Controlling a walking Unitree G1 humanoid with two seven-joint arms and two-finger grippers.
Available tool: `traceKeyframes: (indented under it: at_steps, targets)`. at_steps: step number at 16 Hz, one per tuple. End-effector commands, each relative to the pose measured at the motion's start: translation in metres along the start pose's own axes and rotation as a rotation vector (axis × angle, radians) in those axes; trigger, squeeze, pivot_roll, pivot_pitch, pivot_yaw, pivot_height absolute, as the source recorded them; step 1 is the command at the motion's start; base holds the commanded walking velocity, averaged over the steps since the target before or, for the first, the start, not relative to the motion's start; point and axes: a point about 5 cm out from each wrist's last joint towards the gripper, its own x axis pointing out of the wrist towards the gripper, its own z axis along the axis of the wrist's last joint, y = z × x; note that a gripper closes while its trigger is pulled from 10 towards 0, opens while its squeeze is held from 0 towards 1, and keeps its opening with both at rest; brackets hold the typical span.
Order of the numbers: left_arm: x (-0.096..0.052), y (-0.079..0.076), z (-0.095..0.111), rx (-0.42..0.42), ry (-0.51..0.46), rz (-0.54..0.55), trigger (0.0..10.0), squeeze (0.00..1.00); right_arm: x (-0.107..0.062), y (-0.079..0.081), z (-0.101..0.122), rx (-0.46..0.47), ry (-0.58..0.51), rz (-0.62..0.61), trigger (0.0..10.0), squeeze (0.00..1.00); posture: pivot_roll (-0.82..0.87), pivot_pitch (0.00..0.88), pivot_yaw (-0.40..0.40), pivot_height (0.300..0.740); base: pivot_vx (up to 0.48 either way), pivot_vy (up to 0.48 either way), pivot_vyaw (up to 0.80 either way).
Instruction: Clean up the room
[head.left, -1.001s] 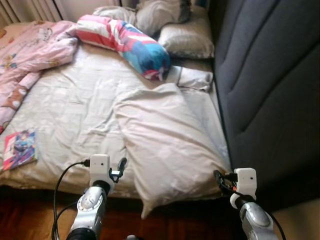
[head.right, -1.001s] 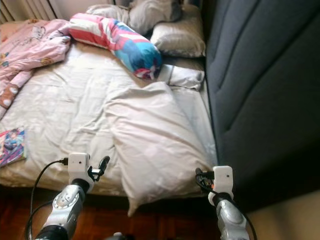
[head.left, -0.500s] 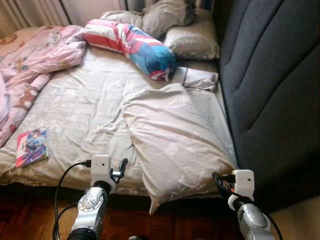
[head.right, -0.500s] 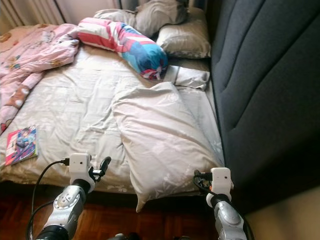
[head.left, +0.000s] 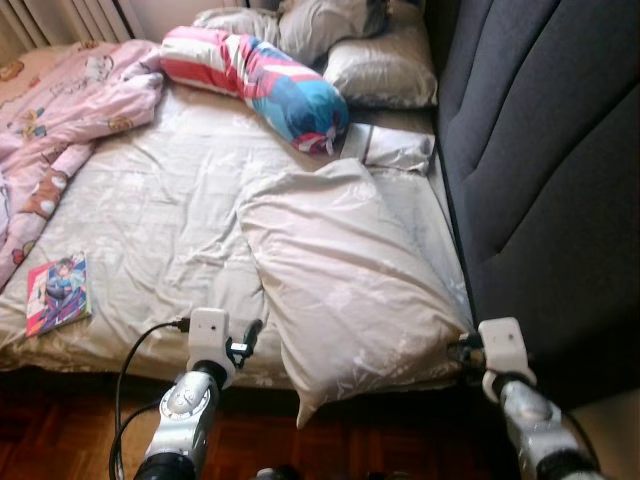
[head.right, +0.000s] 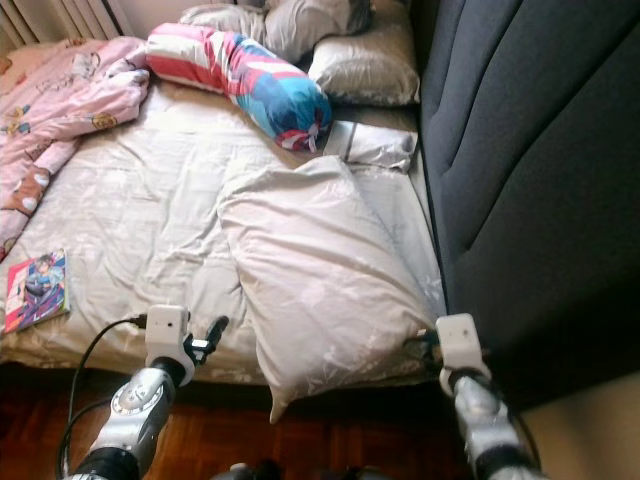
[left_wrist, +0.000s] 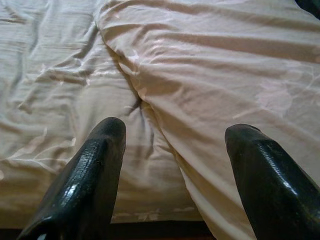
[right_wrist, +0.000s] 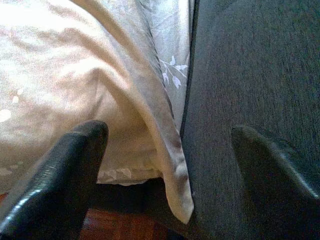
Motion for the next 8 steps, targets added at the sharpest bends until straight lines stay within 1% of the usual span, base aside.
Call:
traceKeyframes:
  at_steps: [1,2,3,6,7,8]
  targets:
    - [-0.005,0.005,-0.007,0.004,0.037,0.008,10.0,0.0,-0.002,0.002,-0.009,-0.002,0.049,0.021,10.0,1.0,-0.03,0.217,0.044,0.74,0.0,0.0,0.0]
    - [-0.006,0.006,-0.008,0.006,0.039,0.009,10.0,0.0,0.0,0.002,-0.006,-0.069,0.067,0.054,10.0,1.0,-0.02,0.22,0.046,0.74,0.0,0.0,0.0]
    - [-0.008,0.007,-0.008,0.009,0.038,0.008,10.0,0.0,0.001,0.002,-0.005,-0.133,0.071,0.059,10.0,1.0,-0.01,0.225,0.048,0.74,0.0,0.0,0.0]
    - [-0.01,0.008,-0.008,0.009,0.032,0.006,10.0,0.0,0.003,0.001,-0.001,-0.136,0.072,0.039,10.0,1.0,0.0,0.233,0.052,0.74,0.0,0.0,0.0]
    - [-0.011,0.006,-0.007,0.005,0.023,0.001,10.0,0.0,0.004,0.005,0.001,-0.135,0.049,0.043,10.0,0.2,0.01,0.237,0.052,0.74,0.0,0.0,0.0]
    - [-0.011,0.005,-0.005,0.002,0.018,-0.001,10.0,0.0,0.004,0.006,0.003,-0.129,0.034,0.043,10.0,0.0,0.01,0.242,0.053,0.74,0.0,0.0,0.0]
